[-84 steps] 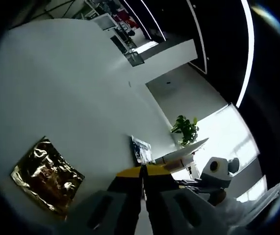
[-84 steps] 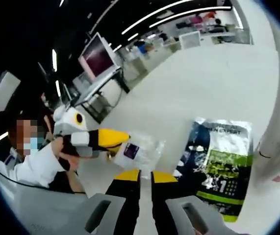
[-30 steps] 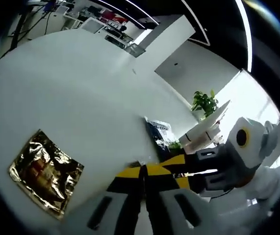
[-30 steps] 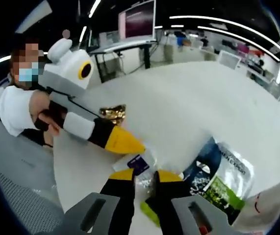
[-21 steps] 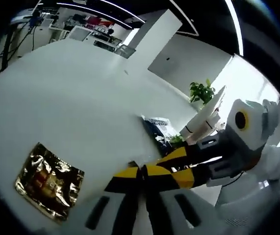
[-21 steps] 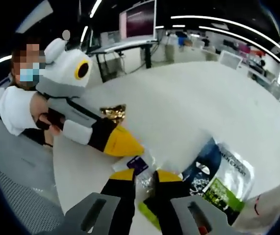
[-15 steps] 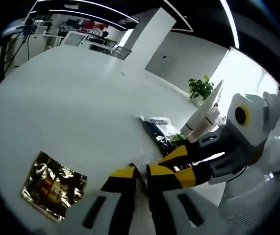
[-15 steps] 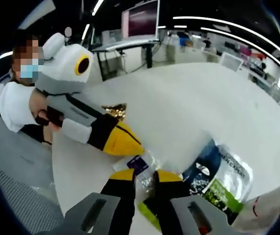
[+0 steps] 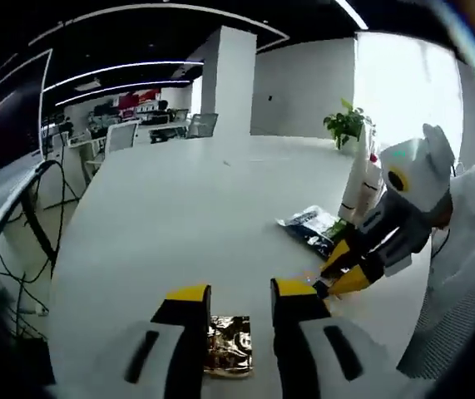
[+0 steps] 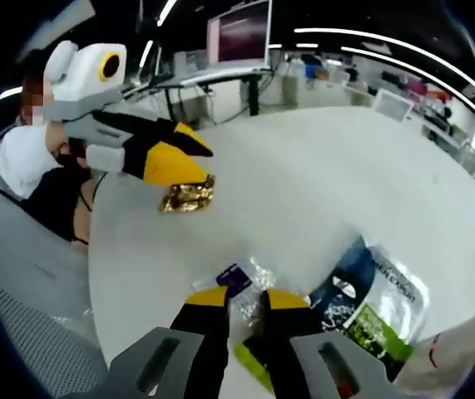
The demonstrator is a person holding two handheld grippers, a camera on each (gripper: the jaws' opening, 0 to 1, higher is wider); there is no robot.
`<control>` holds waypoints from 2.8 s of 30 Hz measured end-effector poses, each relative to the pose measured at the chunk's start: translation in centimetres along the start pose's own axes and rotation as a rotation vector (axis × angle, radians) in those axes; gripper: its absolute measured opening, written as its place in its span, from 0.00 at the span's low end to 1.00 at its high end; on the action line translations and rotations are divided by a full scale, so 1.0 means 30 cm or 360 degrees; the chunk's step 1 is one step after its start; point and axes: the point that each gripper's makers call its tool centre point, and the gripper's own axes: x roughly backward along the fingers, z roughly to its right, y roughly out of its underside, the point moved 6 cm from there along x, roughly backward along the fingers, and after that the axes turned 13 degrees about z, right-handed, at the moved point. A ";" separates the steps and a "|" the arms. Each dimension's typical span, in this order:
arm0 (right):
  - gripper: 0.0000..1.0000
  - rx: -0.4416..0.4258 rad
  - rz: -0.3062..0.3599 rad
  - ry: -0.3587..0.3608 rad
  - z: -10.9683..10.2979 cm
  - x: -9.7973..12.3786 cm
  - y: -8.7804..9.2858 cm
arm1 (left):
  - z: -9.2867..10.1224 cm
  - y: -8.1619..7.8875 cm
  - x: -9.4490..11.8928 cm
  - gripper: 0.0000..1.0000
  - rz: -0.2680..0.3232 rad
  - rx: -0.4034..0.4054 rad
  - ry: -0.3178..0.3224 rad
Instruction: Arrange the skincare products in the storage area until every visible bottle or jar stands upright without overlapping.
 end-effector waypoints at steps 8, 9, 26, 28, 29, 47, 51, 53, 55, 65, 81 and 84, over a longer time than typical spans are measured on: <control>0.09 -0.0028 0.0010 0.0000 0.002 0.001 0.001 | -0.005 0.053 0.028 0.40 -0.0099 0.0024 0.0034; 0.09 -0.0032 0.0010 0.0001 0.001 0.001 0.001 | 0.001 0.066 0.028 0.42 -0.0126 0.0019 0.0048; 0.24 -0.0031 0.0036 0.0016 -0.014 0.005 -0.022 | 0.003 0.124 0.035 0.47 -0.0249 -0.0125 0.0020; 0.25 -0.0035 0.0032 0.0011 -0.015 0.007 -0.026 | 0.003 0.127 0.031 0.49 -0.0265 -0.0133 0.0029; 0.25 -0.0035 0.0035 0.0010 -0.016 0.009 -0.028 | 0.002 0.127 0.028 0.48 -0.0266 -0.0129 0.0030; 0.24 -0.0039 0.0105 -0.0070 -0.067 -0.010 -0.107 | -0.008 0.138 -0.007 0.34 -0.0319 -0.0114 0.0054; 0.24 -0.0018 0.0104 -0.0120 -0.095 -0.033 -0.118 | -0.016 0.139 -0.006 0.24 -0.0325 -0.0143 0.0041; 0.24 -0.0015 0.0106 -0.0131 -0.101 -0.036 -0.121 | -0.022 0.132 -0.010 0.36 -0.0293 -0.0216 0.0044; 0.24 -0.0023 0.0112 -0.0142 -0.104 -0.034 -0.122 | -0.017 0.130 -0.010 0.58 -0.0284 -0.0188 0.0051; 0.23 -0.0044 0.0092 -0.0123 -0.088 -0.024 -0.109 | -0.047 0.145 -0.021 0.60 -0.0288 0.0010 0.0021; 0.23 -0.0052 0.0083 -0.0160 -0.107 -0.043 -0.118 | -0.036 0.122 0.018 0.38 -0.0298 0.0046 0.0027; 0.23 -0.0063 0.0087 -0.0170 -0.112 -0.048 -0.123 | -0.041 0.122 0.018 0.38 -0.0272 0.0148 0.0022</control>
